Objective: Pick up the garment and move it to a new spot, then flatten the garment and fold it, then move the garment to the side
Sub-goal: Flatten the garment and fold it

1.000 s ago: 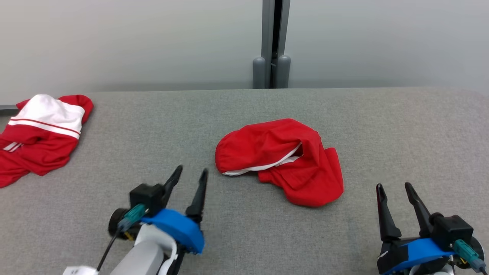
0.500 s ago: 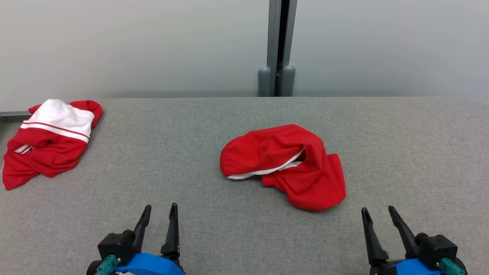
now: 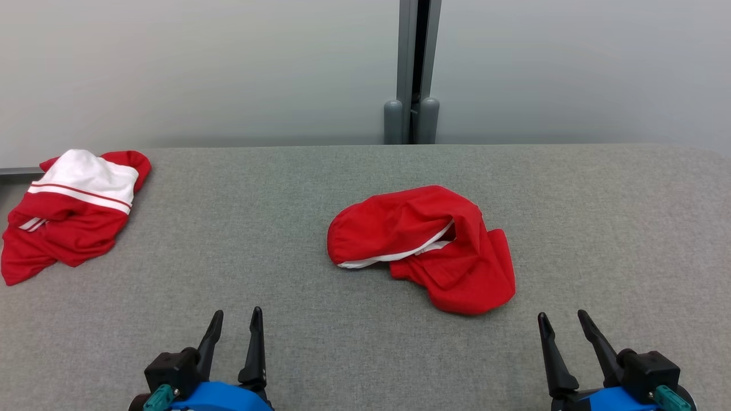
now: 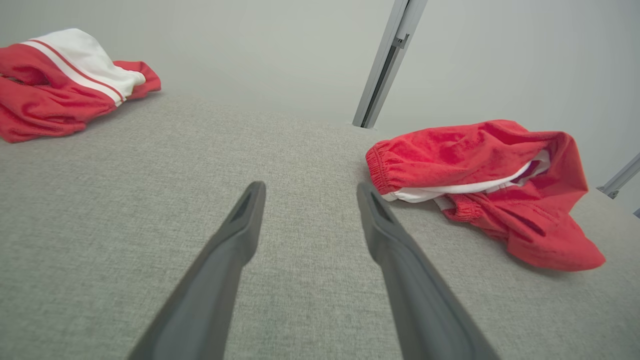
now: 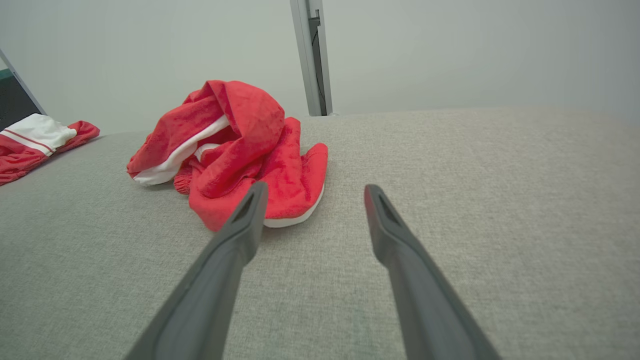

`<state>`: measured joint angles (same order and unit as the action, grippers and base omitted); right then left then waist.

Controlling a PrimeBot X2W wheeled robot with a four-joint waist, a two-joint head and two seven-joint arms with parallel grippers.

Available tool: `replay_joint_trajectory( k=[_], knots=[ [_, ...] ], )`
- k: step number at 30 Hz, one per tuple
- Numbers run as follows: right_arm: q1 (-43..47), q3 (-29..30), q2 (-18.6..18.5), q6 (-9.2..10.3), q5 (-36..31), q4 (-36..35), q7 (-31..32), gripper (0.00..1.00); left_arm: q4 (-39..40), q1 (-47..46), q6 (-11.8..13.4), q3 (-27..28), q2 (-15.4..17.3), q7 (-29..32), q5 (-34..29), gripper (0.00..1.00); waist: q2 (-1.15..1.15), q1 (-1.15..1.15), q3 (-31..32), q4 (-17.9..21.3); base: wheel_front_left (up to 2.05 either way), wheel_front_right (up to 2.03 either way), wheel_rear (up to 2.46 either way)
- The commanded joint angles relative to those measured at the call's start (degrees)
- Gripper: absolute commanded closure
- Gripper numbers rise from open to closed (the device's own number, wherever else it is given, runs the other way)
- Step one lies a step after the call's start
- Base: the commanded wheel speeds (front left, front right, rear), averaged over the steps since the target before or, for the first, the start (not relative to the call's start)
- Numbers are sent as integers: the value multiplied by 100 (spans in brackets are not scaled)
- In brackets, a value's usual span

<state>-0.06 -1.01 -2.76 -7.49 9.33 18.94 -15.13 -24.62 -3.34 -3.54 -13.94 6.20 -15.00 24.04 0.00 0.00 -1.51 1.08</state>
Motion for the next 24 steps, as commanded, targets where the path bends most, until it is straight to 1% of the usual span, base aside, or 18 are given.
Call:
replay_joint_trajectory(
  k=[1, 15, 21, 24],
  knots=[
    [-51, 13, -23, 0, 13, 3, -4, 0, -27, -22, -32, 34, -25, -27, -46, 0, 0, 0, -3, 0, 0, 0, 0],
    [-107, 40, -23, 0, -71, 34, -4, 0, -36, -78, -133, 216, -146, -27, -267, 0, 0, 0, -18, -78, 0, 0, 0],
    [-461, -196, -22, 0, -142, 232, -4, 0, -44, -170, -193, 157, -193, -27, -345, 0, 0, 0, -145, -325, 0, 0, 0],
    [-773, -347, -23, 0, -172, 679, -4, 0, -32, -218, -210, 142, -207, -27, -394, 0, 0, 0, -235, -520, 0, 0, 0]
  ],
)
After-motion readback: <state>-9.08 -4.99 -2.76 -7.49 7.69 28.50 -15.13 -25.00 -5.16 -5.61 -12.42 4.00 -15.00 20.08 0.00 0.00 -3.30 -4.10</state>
